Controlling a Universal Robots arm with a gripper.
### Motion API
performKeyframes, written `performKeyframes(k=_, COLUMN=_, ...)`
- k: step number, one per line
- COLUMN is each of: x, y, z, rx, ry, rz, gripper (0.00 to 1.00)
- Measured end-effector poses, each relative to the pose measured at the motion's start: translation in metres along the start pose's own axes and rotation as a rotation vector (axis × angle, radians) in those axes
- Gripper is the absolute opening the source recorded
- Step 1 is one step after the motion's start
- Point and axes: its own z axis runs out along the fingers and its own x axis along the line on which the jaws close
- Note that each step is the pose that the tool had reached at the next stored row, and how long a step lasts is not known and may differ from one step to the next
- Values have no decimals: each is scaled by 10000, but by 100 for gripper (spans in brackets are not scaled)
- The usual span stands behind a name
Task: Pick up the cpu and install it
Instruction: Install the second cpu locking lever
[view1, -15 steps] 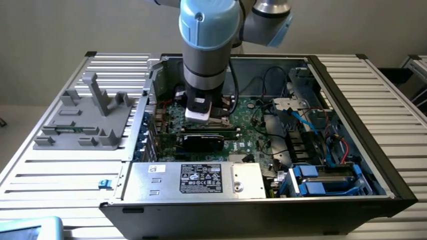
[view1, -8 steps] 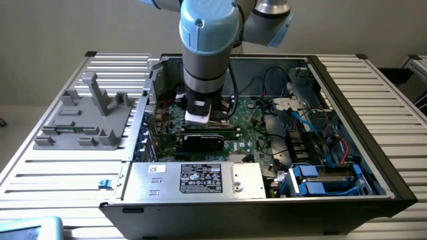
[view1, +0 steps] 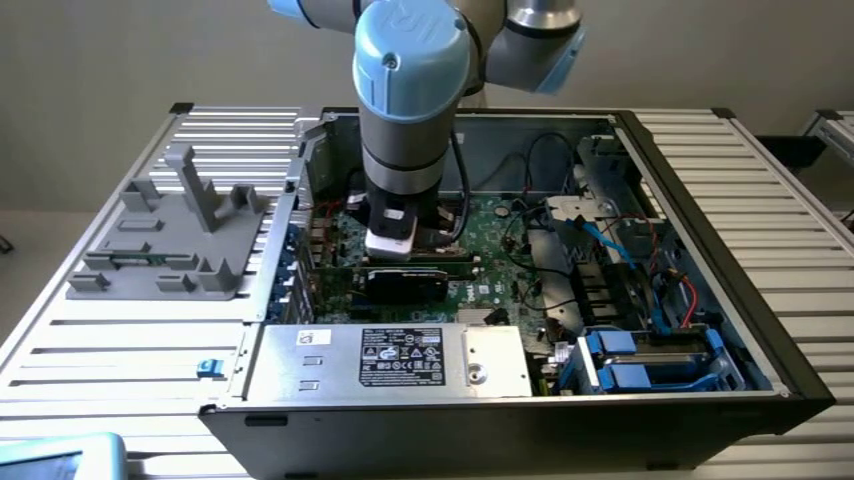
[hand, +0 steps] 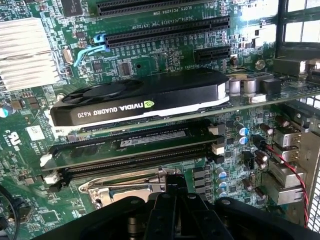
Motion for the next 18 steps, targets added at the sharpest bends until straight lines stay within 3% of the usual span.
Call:
performKeyframes(k=7, x=-14, y=8, z=17, rx=-7, ry=-39, rz=14, gripper=11)
performKeyframes(k=18, x=-31, y=-15, z=27, rx=-9, ry=-41, rz=16, gripper=11)
